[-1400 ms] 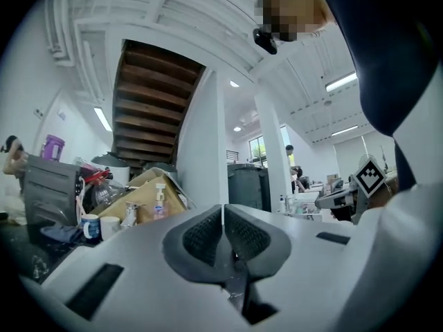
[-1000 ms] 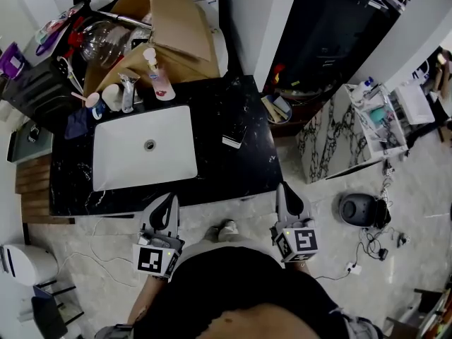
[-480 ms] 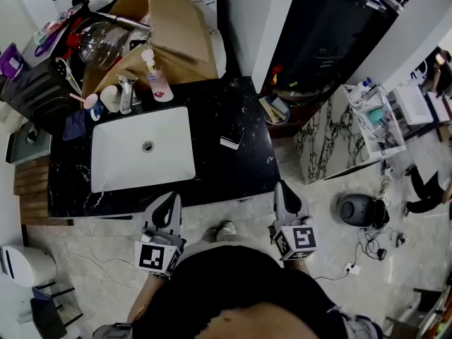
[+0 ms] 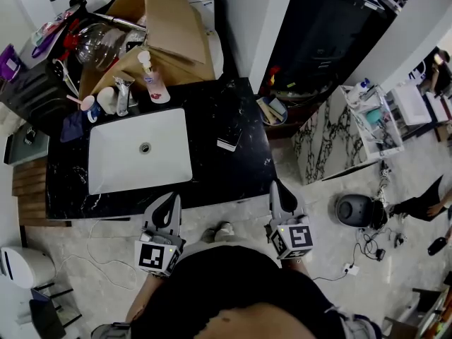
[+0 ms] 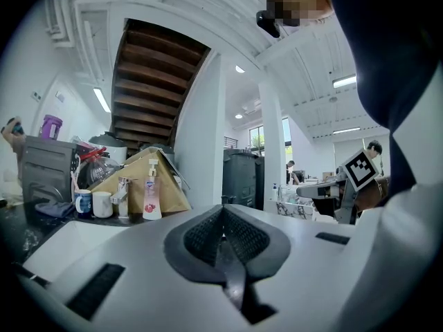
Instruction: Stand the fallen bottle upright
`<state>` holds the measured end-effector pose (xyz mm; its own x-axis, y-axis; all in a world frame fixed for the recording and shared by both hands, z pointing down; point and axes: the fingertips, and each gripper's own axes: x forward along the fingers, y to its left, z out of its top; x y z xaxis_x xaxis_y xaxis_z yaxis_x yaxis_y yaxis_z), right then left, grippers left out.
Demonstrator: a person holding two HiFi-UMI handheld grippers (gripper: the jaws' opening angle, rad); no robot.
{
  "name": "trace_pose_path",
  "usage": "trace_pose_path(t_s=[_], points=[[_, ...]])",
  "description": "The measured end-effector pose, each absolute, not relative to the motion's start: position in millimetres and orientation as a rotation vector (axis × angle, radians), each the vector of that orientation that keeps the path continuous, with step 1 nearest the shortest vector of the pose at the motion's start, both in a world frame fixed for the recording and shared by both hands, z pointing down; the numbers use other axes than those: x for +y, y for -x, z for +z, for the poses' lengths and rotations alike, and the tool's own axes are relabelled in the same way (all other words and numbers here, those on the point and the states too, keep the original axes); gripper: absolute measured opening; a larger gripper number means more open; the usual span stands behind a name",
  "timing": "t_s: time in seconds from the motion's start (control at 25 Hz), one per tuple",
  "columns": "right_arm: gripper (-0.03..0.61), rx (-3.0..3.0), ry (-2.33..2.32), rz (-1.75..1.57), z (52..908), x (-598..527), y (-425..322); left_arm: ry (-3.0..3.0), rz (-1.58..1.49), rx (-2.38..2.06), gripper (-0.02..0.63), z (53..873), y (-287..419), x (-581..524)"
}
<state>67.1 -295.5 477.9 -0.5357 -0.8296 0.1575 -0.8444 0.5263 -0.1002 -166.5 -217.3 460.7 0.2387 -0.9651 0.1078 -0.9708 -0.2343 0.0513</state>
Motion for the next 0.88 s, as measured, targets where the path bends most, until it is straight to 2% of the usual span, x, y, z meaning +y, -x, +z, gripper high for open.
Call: trace_pose_path(t_s=[0.88], points=[[0.005,-2.656,-1.414,0.231,480,-302,-60,-2.277,0.188,-1.919,0.005,482,176,-218]])
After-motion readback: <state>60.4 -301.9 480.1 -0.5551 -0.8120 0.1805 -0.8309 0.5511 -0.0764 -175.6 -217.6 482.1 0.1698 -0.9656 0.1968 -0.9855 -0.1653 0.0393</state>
